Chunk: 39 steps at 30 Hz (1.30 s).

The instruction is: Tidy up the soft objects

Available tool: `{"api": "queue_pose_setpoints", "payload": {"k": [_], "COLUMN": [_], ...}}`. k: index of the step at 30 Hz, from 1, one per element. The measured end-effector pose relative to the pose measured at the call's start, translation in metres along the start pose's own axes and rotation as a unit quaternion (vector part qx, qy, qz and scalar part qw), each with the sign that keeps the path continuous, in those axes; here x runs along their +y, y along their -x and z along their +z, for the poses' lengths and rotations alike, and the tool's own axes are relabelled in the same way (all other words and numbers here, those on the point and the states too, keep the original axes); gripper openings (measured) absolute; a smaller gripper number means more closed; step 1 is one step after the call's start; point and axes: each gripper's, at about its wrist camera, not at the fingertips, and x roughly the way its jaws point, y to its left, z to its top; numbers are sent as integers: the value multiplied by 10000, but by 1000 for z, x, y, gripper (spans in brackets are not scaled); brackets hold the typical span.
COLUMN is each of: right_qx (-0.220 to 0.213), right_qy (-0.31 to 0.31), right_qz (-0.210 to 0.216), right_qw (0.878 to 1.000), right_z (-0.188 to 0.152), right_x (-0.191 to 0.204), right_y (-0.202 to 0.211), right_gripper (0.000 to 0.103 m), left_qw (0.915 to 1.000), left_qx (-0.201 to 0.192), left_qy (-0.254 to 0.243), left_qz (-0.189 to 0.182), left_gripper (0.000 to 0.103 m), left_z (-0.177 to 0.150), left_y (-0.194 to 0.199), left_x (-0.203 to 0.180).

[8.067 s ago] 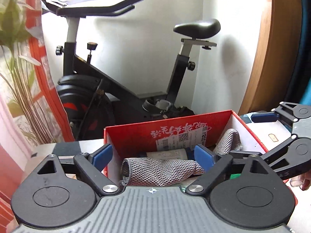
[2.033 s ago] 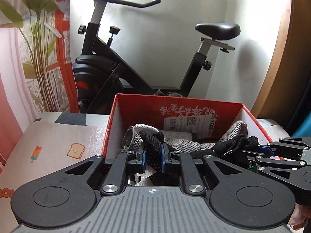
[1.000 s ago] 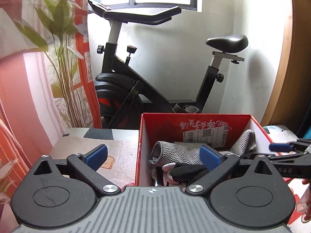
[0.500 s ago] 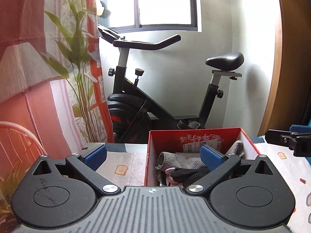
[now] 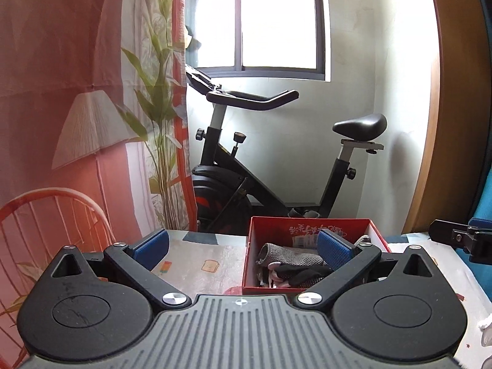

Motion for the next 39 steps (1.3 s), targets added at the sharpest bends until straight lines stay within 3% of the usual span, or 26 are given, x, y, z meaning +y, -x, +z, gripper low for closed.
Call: {"api": "queue_pose_setpoints", "payload": {"k": [15,26,39], "right_qx": [-394,-303,-408], "right_qy": [216,164,330], "right_qz": [-94,-299,-314], "right_qw": [9989,9990,9981], "right_z": [-22,-40,-39], "right_x": [31,30,40], "right_y": [109,125,130], "right_gripper": [103,103,103], "left_qw": [9997,9979,9983], "left_qx": [-203,-521,-517], "left_qy": [-8,201,192], "left_qz": [104,333,162], "left_gripper": [103,103,103], "left_z": [-21,-26,-29], "left_y": [95,127,130], "left_x": [6,17,18]}}
